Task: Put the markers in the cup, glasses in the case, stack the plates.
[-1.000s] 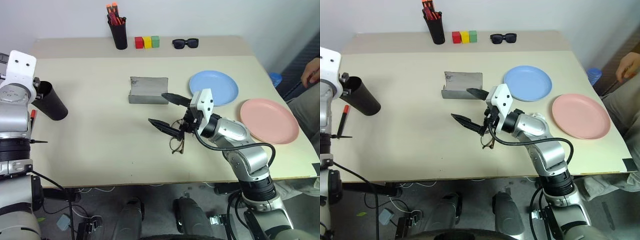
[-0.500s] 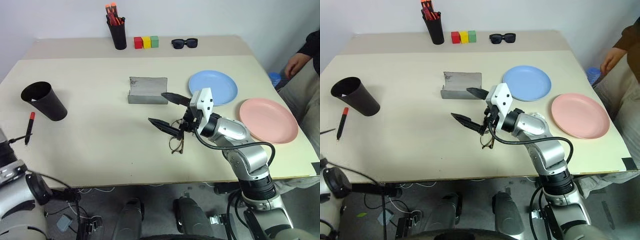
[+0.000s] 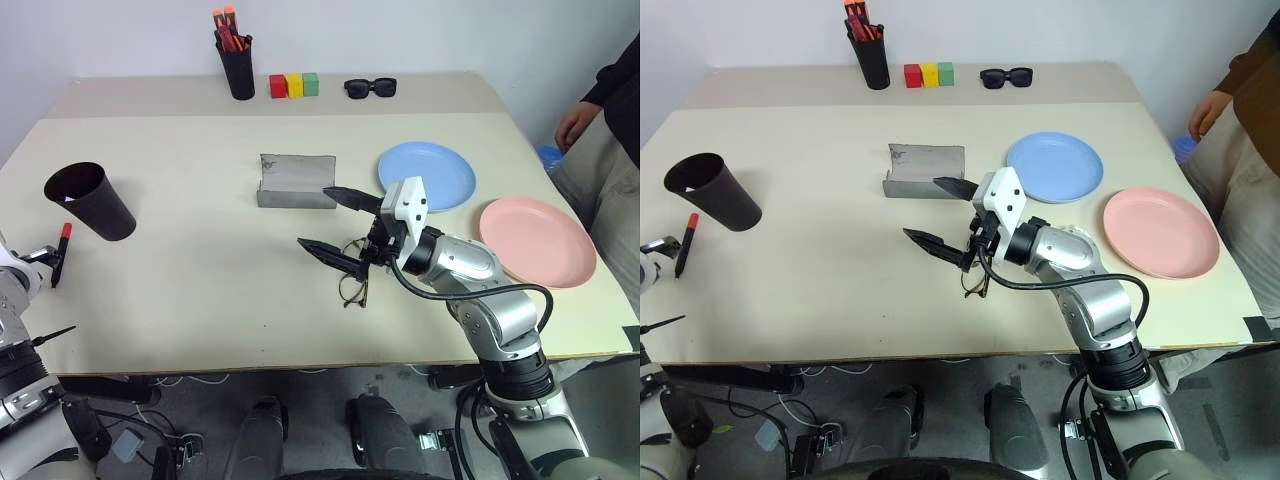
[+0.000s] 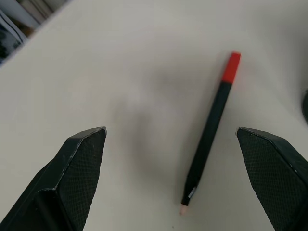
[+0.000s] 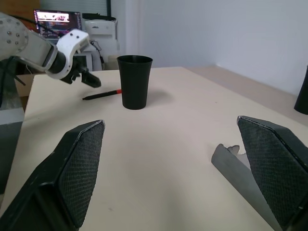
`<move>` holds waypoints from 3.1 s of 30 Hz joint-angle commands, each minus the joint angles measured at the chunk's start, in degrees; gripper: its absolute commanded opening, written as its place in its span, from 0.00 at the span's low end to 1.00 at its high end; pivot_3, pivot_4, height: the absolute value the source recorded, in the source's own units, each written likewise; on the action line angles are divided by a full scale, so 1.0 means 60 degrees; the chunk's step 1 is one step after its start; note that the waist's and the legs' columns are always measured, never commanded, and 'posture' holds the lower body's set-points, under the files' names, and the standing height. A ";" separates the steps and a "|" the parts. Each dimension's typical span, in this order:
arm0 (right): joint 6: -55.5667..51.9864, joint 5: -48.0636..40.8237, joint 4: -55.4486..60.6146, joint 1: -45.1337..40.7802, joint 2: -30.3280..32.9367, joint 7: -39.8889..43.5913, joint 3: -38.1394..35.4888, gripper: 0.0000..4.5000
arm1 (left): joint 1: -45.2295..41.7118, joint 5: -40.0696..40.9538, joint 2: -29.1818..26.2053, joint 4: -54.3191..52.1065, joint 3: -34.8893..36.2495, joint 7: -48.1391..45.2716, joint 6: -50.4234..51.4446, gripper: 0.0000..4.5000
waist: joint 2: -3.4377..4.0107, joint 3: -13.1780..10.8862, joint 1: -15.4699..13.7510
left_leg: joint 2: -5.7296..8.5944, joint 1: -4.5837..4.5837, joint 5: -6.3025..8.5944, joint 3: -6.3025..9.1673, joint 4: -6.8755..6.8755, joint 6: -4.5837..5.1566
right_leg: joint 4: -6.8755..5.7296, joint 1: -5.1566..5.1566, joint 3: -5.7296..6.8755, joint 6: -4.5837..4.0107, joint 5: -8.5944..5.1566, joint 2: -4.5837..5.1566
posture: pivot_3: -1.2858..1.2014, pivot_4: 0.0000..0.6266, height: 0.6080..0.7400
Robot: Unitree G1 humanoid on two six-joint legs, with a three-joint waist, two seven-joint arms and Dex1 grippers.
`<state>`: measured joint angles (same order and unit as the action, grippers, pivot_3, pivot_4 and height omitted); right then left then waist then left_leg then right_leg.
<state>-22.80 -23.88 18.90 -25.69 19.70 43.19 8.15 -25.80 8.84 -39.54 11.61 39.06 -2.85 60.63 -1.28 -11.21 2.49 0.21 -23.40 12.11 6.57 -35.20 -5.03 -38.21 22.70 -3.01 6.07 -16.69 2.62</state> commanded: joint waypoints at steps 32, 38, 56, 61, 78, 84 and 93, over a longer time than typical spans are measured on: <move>0.0053 -0.0440 0.0106 -0.0228 -0.0252 -0.0302 -0.0461 1.00 | -0.1602 0.0060 0.0353 -0.1387 -0.0480 0.1560 -0.7324 0.01 | -0.0031 0.0009 -0.0138 | 0.0002 -0.0013 -0.0001 -0.0009 0.0004 -0.0005 | 0.0021 0.0004 -0.0001 -0.0005 0.0005 0.0023 | 0.52 0.24 1.00; -0.0049 -0.0864 -0.0112 -0.0701 -0.0254 -0.0325 -0.0947 1.00 | -0.1189 -0.0516 0.0830 -0.1944 -0.1631 0.1402 -0.8339 0.01 | -0.0018 0.0010 -0.0217 | 0.0004 -0.0005 -0.0001 -0.0021 0.0005 -0.0003 | 0.0020 -0.0001 -0.0006 -0.0005 0.0005 0.0015 | 0.52 0.24 1.00; 0.0090 -0.0825 -0.0132 -0.0663 -0.0106 -0.0183 -0.0867 1.00 | -0.1102 -0.0685 0.1809 0.0790 -0.2169 0.1554 -1.0180 0.01 | -0.0019 0.0010 -0.0226 | 0.0000 -0.0006 0.0000 -0.0017 0.0003 -0.0001 | 0.0018 0.0000 -0.0004 -0.0005 0.0005 0.0006 | 0.52 0.24 1.00; 0.0078 -0.0807 -0.0043 -0.0582 -0.0093 -0.0207 -0.0841 1.00 | -0.1273 -0.0666 0.1881 0.1155 -0.2260 0.1581 -1.0459 0.09 | -0.0020 0.0009 -0.0212 | 0.0000 -0.0007 0.0000 -0.0017 0.0004 -0.0001 | 0.0018 0.0002 -0.0004 -0.0005 0.0005 0.0005 | 0.52 0.24 1.00; 0.0035 -0.0742 -0.0034 -0.0559 0.0071 -0.0158 -0.0857 1.00 | -0.1693 0.0029 0.2082 -0.0022 -0.2758 0.0728 -1.0147 0.72 | -0.0020 0.0009 -0.0244 | 0.0000 -0.0007 0.0000 -0.0017 0.0003 -0.0001 | 0.0018 0.0001 -0.0004 -0.0004 0.0005 0.0005 | 0.52 0.24 1.00; 0.0057 -0.0156 -0.0265 -0.0601 0.1087 0.0308 -0.0740 1.00 | -0.2412 0.0416 0.1216 -0.0717 -0.5371 -0.3071 -0.7000 0.99 | -0.0016 0.0009 -0.0252 | 0.0010 -0.0010 -0.0001 -0.0007 -0.0004 -0.0001 | 0.0030 -0.0019 0.0003 -0.0003 0.0004 0.0006 | 0.52 0.24 1.00; -0.0019 0.0210 0.0168 0.0230 0.3586 0.1783 -0.1090 1.00 | -0.5015 -0.0999 0.1371 0.3591 -0.8767 -0.7114 -0.6339 0.99 | 0.0004 -0.0009 0.0032 | 0.0004 -0.0009 -0.0001 -0.0008 0.0005 0.0005 | 0.0027 -0.0011 0.0002 -0.0002 -0.0001 -0.0009 | 0.52 0.24 1.00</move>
<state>-23.36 -22.06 16.66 -24.26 40.15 52.85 3.55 -53.33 5.25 -31.25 29.79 -12.17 -42.91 25.83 -1.26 -11.26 2.69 0.24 -23.46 12.12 6.51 -35.16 -4.98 -38.04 22.65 -3.02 6.07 -16.70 2.57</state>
